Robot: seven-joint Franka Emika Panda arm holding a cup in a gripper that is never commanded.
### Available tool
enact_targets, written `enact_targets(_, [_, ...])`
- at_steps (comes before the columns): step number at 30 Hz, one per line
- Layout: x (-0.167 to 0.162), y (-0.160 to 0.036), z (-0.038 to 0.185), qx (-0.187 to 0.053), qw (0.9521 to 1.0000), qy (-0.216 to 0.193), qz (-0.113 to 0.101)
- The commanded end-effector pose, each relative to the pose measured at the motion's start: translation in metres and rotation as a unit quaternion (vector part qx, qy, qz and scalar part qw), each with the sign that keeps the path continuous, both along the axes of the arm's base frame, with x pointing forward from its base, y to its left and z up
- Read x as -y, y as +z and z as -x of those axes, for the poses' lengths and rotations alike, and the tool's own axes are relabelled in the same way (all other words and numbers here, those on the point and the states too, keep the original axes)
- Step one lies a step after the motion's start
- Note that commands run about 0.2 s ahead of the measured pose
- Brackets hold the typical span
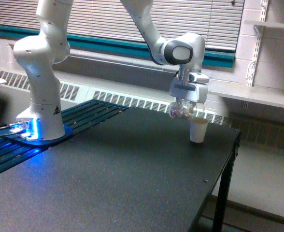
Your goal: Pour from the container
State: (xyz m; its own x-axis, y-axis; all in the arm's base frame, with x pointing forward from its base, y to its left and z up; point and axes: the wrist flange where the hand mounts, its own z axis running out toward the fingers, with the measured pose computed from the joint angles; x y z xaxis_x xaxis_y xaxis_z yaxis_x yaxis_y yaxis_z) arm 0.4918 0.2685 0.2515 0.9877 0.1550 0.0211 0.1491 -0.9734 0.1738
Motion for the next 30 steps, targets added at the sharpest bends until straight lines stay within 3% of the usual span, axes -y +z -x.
enact_targets(1, [-0.005, 0.0, 0.0, -0.005, 0.9997, 0.019, 0.016])
enact_targets(30, [-0.012, 0.0, -0.012, -0.013, 0.9979, 0.039, 0.049])
